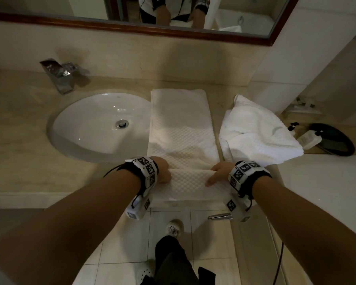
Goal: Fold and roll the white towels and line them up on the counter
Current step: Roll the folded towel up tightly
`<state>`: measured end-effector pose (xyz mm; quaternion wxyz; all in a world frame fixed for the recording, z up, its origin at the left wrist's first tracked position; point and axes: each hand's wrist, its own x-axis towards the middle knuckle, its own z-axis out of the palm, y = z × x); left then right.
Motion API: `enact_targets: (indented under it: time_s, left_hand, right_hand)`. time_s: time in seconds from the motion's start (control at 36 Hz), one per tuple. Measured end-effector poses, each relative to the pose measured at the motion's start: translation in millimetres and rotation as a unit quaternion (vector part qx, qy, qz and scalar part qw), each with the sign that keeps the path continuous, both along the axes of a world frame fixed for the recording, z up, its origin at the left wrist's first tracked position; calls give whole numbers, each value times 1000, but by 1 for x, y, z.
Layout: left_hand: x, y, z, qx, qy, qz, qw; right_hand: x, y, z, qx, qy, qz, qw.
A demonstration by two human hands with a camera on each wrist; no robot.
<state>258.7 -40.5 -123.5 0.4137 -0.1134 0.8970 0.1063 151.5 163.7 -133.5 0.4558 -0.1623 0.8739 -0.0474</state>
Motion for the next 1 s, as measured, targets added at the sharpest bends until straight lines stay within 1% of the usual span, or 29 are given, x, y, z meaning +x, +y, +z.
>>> enact_targets:
  time_s: [0.08,0.14,0.17,0.22,0.28,0.33,0.42,0.44,0.53,0.58,0.69,0.75,0.81,0.83,0.89,0.94,1.0]
  left_hand:
    - [3,-1,-5,3,89,4,996]
    - [5,0,-9,8,170,7,985]
    - [6,1,-10,14,194,0,981]
    - [7,9,-10,27,212,-23,977]
    - [10,25,-6,25,229,-66,971]
    - [17,41,-8,8,230,-112,967]
    - [31,52,-19,-23,136,-156,978]
    - [32,51,-21,-38,127,-165,977]
    - [24,47,-24,-46,158,-139,976]
    - [16,43,-18,-31,147,-120,981]
    - [-2,41,-6,-18,121,-81,989]
    - [-8,41,-3,-27,139,-43,989]
    - [-10,44,-2,-30,190,-14,981]
    - [-8,45,-4,-28,216,-15,976]
    - [0,50,-8,-30,244,-35,969]
    - [5,53,-15,-54,241,-67,967]
    - [3,50,-21,-75,234,-73,967]
  right_hand:
    - [2,4,6,22,38,73,996]
    - [8,3,8,31,111,133,984]
    - [12,2,10,17,155,154,976]
    - [26,-4,13,-35,229,194,953]
    - [45,-14,13,-75,266,234,932]
    - [63,-21,10,-83,266,243,929]
    - [74,-23,-1,-51,229,258,937]
    - [73,-23,-3,-42,215,258,941]
    - [69,-22,-4,-6,196,271,942]
    - [69,-23,-2,25,198,282,938]
    - [67,-31,-5,35,267,260,927]
    - [61,-36,-5,19,277,226,934]
    - [51,-41,-1,7,258,197,946]
    - [44,-43,2,4,243,190,951]
    - [31,-48,8,8,216,190,958]
    - [21,-52,14,18,210,197,958]
    - [18,-58,14,33,215,209,953]
